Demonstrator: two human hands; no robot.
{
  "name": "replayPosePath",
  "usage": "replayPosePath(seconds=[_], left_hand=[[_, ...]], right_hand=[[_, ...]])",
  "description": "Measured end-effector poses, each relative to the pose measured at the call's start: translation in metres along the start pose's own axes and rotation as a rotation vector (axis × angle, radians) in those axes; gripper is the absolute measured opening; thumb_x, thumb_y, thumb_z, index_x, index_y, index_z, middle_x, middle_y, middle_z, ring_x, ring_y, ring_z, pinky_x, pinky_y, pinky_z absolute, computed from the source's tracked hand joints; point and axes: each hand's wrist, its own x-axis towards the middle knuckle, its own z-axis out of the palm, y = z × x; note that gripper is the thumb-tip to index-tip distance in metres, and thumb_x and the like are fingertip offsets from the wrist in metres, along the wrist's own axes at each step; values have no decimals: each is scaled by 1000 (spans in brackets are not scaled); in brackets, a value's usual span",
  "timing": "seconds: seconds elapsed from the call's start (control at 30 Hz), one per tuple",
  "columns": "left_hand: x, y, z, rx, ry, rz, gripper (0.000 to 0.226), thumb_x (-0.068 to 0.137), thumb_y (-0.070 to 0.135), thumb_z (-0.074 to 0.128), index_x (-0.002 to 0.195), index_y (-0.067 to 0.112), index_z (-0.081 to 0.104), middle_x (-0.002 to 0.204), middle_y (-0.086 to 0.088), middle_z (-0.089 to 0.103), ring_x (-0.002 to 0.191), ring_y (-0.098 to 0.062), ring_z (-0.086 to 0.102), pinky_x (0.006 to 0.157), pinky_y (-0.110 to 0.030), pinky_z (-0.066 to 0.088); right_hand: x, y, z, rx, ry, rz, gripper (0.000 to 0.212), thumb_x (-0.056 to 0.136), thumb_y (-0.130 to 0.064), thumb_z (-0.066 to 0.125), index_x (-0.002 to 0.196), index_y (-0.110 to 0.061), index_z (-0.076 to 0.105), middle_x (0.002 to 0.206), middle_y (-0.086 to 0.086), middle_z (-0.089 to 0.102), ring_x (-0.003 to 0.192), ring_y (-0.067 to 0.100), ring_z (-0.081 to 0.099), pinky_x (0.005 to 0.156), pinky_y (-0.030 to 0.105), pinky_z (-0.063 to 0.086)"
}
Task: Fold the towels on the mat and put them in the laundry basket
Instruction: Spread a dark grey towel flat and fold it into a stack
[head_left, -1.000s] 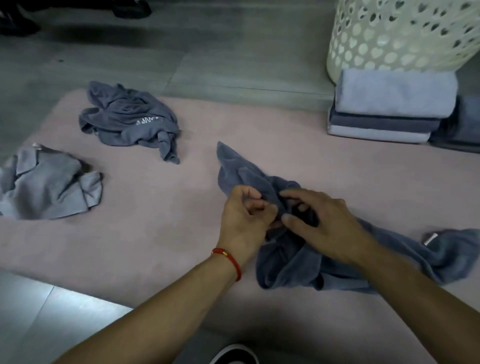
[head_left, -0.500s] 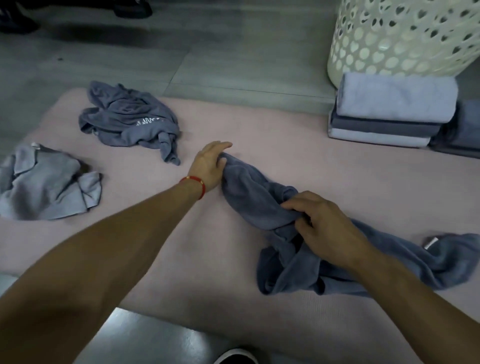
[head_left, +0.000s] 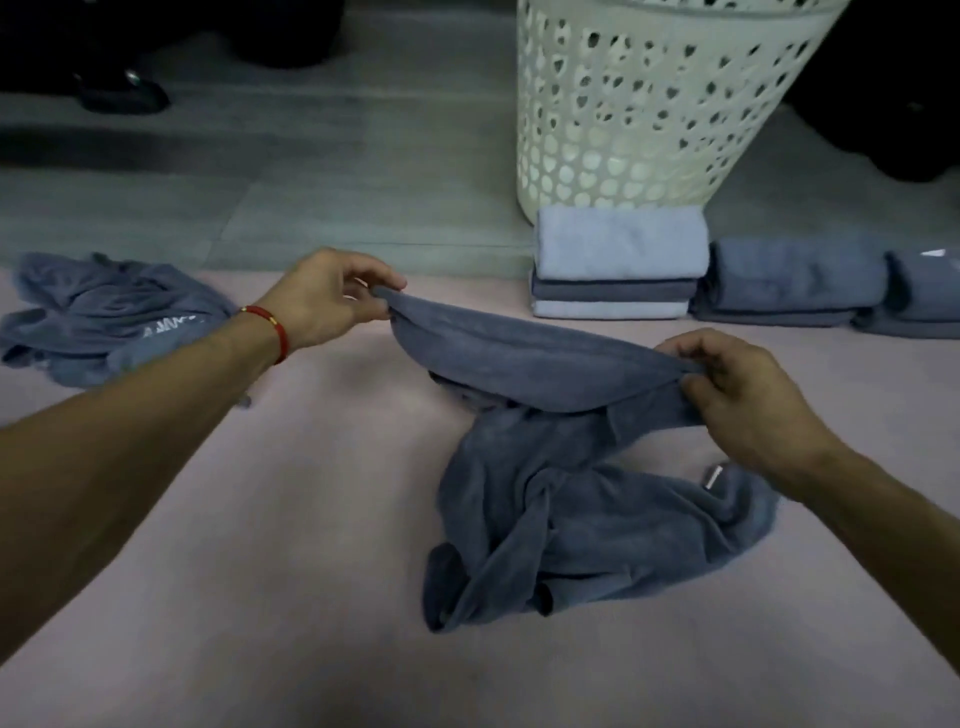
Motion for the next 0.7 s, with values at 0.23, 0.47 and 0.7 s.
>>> replayPosePath(seconds=[0.23,0.47,0.7], left_hand=[[65,130,6,126,148,226,12,91,23,72,81,24,65,79,-3,68,78,-25,65,77,-40,54],[94,271,104,-121,-144,323,20,97,31,64,85,17,57,74,-8,70,60,-16,67,61,-35,54],[128,347,242,20,-332,356,18,92,19,73,92,7,59,57,-16,65,37,-20,58,44,-25,49]], right_hand=[[-39,-7,-156,-510,69,26,23,102,-29,53,85,-15,61,84,12,68,77,35,62,68,37,42],[-125,57,-236,272,278,536,20,105,-15,50,95,1,57,61,25,55,46,29,56,47,37,58],[-196,196,-218,301,394,790,5,93,3,67,92,-1,70,79,22,72,66,28,69,73,43,64]])
